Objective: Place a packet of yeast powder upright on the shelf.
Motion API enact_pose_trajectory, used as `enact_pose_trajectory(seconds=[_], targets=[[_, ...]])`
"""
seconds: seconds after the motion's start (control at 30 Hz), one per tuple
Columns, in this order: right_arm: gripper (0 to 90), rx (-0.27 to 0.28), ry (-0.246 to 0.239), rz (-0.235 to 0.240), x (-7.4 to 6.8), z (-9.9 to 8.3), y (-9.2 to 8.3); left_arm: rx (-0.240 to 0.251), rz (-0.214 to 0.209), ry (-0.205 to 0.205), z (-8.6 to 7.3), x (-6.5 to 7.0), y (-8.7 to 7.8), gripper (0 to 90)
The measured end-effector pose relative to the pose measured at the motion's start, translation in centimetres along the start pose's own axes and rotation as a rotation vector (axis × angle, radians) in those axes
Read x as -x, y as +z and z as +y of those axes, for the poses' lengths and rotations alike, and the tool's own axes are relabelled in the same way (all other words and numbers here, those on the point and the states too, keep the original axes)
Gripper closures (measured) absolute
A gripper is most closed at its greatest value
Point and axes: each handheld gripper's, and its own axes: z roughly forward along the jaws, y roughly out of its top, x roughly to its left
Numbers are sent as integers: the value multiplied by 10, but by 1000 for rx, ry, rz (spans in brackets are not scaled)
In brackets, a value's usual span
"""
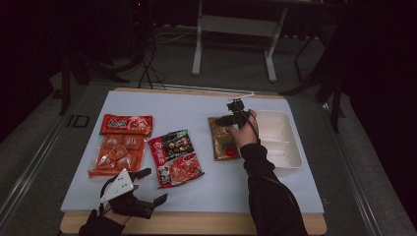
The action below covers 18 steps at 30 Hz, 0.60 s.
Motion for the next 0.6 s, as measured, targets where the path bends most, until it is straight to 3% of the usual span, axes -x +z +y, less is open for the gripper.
enact_pose_trajectory(seconds=[0.23, 0.6], targets=[[184, -15, 50, -8, 10, 3, 15, -1, -2, -3, 0, 0, 0, 20], [271, -28, 64, -40, 15, 2, 36, -10, -9, -7, -1, 0, 0, 20]])
